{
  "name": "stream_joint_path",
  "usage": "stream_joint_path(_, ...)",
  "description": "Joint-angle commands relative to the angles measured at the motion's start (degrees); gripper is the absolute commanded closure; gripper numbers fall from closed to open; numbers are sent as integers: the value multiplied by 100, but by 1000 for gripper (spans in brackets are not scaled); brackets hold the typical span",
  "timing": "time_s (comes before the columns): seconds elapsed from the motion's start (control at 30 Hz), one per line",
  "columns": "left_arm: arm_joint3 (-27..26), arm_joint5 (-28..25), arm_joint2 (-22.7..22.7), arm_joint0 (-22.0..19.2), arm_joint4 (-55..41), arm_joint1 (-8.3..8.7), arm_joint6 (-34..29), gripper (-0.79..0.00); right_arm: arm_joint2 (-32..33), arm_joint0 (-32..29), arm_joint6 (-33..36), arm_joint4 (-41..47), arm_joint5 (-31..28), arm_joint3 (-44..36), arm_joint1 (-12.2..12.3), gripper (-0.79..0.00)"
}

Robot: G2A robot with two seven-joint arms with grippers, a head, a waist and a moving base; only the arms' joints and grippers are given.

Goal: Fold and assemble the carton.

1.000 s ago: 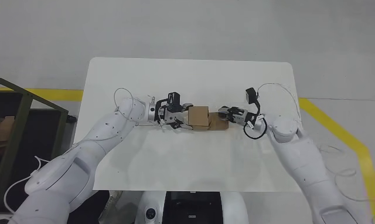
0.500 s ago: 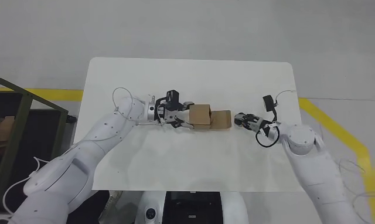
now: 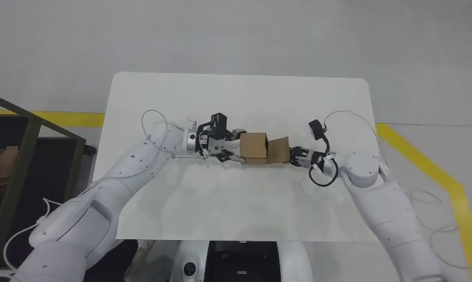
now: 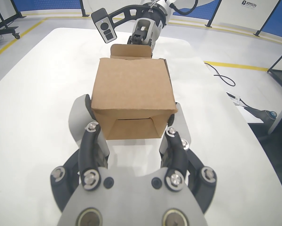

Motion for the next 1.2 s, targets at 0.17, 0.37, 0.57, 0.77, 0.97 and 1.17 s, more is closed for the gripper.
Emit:
stream_joint_path(0.17,83,86,68,-58,40,-69,-176,-533,-211,130,64,138,-70,64,-58,0)
stream_joint_path(0.37,132,157,100,-100,131,-97,-271,-542,-213,169,17,221,-157,78,-68,0)
stream_joint_path(0.57,179,185,117,-107,195,-107,-305,-548,-118,70,-29,291,-395,-49,-45,-22)
stream_joint_path(0.77,250,225,133,-108,240,-120,-287,-557,-97,-32,-81,245,-708,-146,-30,-37)
stream_joint_path(0.97,306,219,146,-117,272,-131,-253,-554,-103,-59,-18,248,-788,-193,-21,-65)
stream_joint_path(1.17,328,215,156,-132,304,-140,-246,-545,-121,-25,34,321,-833,-176,-24,-129)
